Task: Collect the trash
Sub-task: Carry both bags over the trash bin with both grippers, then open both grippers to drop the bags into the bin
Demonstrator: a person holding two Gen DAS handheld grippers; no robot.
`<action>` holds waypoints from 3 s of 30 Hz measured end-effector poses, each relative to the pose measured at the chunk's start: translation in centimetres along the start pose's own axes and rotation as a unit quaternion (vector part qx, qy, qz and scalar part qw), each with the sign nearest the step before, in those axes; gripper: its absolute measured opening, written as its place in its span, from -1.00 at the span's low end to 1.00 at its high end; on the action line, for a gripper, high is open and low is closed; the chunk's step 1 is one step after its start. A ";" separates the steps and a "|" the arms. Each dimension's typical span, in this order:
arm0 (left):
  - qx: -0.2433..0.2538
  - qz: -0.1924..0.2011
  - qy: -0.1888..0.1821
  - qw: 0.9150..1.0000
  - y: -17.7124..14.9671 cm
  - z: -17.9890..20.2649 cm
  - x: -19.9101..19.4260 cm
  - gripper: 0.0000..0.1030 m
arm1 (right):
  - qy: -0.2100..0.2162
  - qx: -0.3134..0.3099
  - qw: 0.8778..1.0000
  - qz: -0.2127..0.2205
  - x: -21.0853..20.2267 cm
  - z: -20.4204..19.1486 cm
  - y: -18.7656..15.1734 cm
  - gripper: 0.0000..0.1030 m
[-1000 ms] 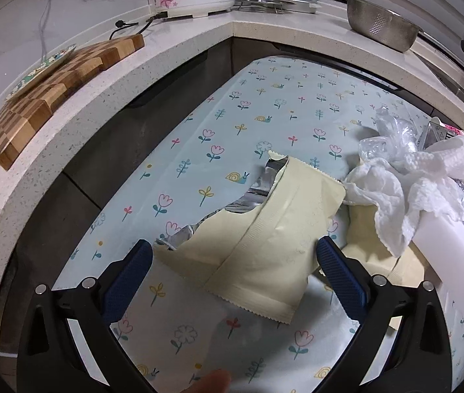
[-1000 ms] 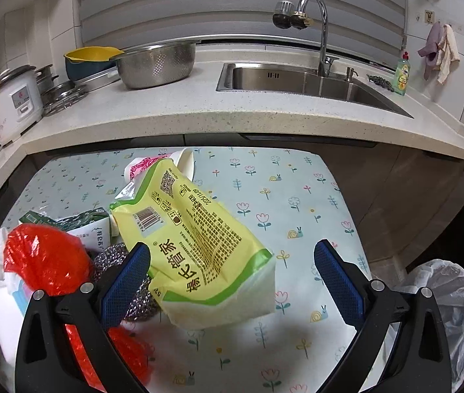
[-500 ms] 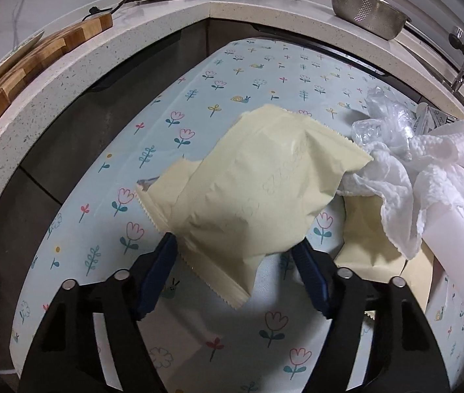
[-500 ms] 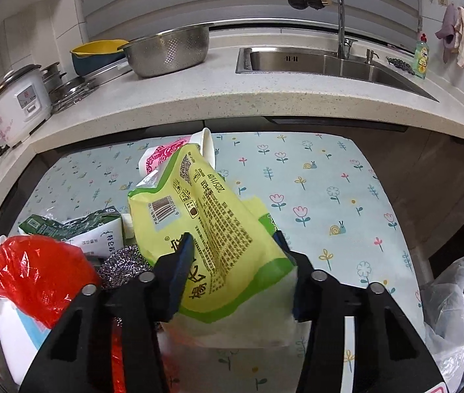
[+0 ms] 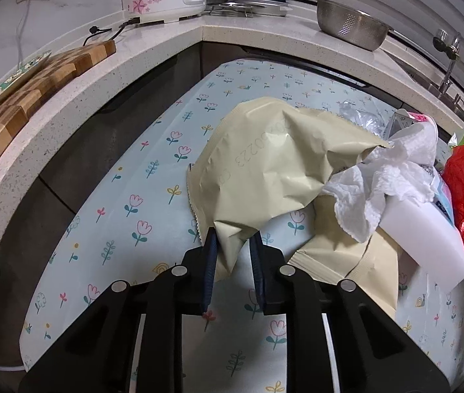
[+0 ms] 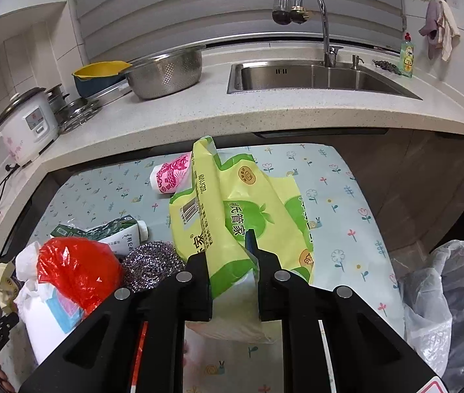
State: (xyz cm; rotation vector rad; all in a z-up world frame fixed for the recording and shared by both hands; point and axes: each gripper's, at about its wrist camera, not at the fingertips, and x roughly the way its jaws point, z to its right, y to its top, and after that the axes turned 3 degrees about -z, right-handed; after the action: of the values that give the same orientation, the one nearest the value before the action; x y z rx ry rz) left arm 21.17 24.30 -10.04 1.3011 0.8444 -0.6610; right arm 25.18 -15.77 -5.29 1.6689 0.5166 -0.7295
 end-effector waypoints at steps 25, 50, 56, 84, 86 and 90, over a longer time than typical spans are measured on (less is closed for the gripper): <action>0.119 0.090 -0.107 0.983 -2.3 13.7 -12.6 -0.63 | -0.071 0.088 0.991 0.077 -16.0 11.8 -4.7 -0.72; 0.338 0.040 -0.248 0.907 -15.1 44.4 -15.4 -0.63 | -0.175 0.158 0.971 0.040 -20.4 25.7 -12.6 -0.71; 0.359 0.023 -0.251 0.898 -16.6 47.6 -14.1 -0.63 | -0.179 0.171 0.968 0.032 -19.8 27.3 -13.5 -0.71; 0.342 0.030 -0.247 0.906 -15.9 48.6 -12.3 0.27 | -0.166 0.184 0.968 0.032 -18.3 27.9 -13.3 -0.11; 0.334 0.032 -0.243 0.910 -15.4 48.0 -12.4 0.28 | -0.167 0.180 0.969 0.036 -18.5 27.4 -13.0 -0.04; 0.317 0.042 -0.232 0.919 -14.3 46.4 -12.9 0.29 | -0.161 0.173 0.970 0.045 -19.0 26.4 -12.4 0.08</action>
State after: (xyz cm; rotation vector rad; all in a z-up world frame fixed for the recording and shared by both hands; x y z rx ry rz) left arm 9.79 -24.32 -4.54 1.6434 0.1734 -1.1783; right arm -1.71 -37.88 -3.70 1.8313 0.0826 -1.0455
